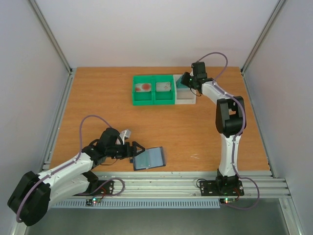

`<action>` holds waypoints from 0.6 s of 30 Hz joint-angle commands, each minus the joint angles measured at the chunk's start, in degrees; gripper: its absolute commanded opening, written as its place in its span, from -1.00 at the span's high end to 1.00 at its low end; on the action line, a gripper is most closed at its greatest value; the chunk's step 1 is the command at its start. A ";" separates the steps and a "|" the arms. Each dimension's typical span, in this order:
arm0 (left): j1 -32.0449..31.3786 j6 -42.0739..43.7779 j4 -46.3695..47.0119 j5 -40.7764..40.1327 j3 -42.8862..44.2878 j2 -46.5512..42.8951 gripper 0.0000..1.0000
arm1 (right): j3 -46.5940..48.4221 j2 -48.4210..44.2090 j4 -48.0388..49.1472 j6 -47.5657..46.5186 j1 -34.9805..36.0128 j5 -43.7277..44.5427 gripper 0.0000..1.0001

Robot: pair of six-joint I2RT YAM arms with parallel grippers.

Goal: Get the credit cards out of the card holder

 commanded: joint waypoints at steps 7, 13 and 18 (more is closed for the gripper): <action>-0.24 -0.84 -0.38 0.08 2.49 -1.24 -0.79 | 5.87 3.11 -5.55 0.32 -0.70 2.21 0.67; -0.24 -1.06 -2.82 -0.63 2.76 -1.48 -0.79 | 10.25 3.97 -11.45 -0.43 -1.53 3.71 0.57; -0.24 -1.49 -6.29 -1.73 2.52 -2.18 -0.79 | 12.40 3.41 -14.99 -1.65 -1.66 4.25 0.43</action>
